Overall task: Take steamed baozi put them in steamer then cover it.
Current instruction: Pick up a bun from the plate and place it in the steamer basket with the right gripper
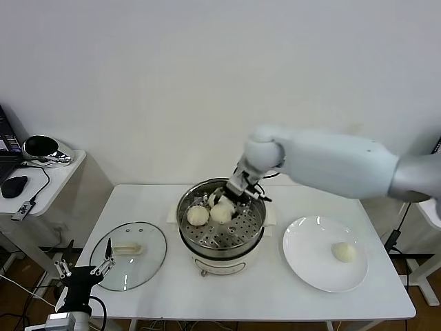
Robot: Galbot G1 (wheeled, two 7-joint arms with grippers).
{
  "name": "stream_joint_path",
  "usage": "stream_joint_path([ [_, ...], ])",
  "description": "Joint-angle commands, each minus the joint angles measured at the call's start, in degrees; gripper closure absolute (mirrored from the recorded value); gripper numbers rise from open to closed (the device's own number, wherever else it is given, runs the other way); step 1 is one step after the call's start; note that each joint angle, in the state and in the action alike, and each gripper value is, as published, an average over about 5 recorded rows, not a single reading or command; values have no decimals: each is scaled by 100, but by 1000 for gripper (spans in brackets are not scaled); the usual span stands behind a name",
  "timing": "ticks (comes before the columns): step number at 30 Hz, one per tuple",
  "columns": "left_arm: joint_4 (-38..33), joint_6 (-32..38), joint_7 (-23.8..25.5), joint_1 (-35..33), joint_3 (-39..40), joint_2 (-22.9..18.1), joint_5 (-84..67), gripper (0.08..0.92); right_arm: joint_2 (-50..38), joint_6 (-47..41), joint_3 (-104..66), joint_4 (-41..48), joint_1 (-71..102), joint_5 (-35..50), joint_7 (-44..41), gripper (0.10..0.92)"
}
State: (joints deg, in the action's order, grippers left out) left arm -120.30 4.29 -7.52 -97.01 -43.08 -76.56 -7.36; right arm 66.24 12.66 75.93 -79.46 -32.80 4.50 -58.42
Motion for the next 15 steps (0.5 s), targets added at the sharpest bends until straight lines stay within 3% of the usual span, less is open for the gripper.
stream_joint_path([
  [1,17,9,0,-7,-10,-3,0,177,545,880,249,141,145,-957,36,414],
  [15,91,35,-5,14,4,-6,4,177,493,998,266,70,415,-1240,-17,411],
])
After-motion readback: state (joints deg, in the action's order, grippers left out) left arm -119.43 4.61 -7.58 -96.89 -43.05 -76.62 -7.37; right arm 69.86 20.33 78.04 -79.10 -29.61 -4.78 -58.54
